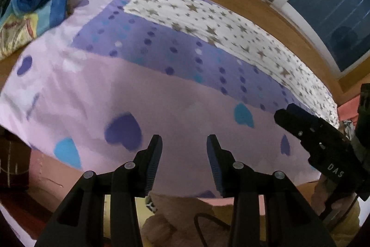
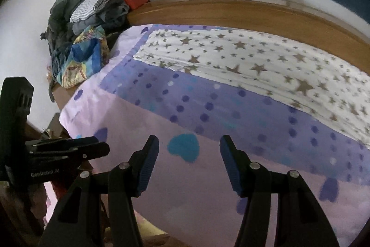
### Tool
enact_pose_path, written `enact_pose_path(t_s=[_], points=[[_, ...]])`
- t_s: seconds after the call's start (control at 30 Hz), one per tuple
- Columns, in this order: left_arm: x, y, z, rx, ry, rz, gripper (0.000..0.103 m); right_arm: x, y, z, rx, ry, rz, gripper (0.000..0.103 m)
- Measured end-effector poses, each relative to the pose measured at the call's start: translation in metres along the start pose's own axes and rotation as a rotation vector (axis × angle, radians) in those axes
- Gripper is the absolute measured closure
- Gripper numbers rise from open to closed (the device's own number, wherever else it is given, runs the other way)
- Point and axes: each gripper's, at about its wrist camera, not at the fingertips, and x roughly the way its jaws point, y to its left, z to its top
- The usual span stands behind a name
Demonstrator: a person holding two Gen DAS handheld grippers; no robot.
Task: Organize soft objects
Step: 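Move both open grippers back from the bed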
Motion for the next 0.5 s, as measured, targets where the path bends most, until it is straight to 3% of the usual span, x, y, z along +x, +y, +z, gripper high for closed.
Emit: enact_pose_path(t_s=[0.23,0.5], points=[[0.008,0.025,0.029,-0.042,-0.003,0.025,0.063,0.033,0.01,0.023,-0.026,0.029,0.033,0.047],[0.012,0.054,0.061,-0.069,-0.001,0.027,0.063,0.052,0.018,0.028,-0.024,0.066,0.027,0.047]])
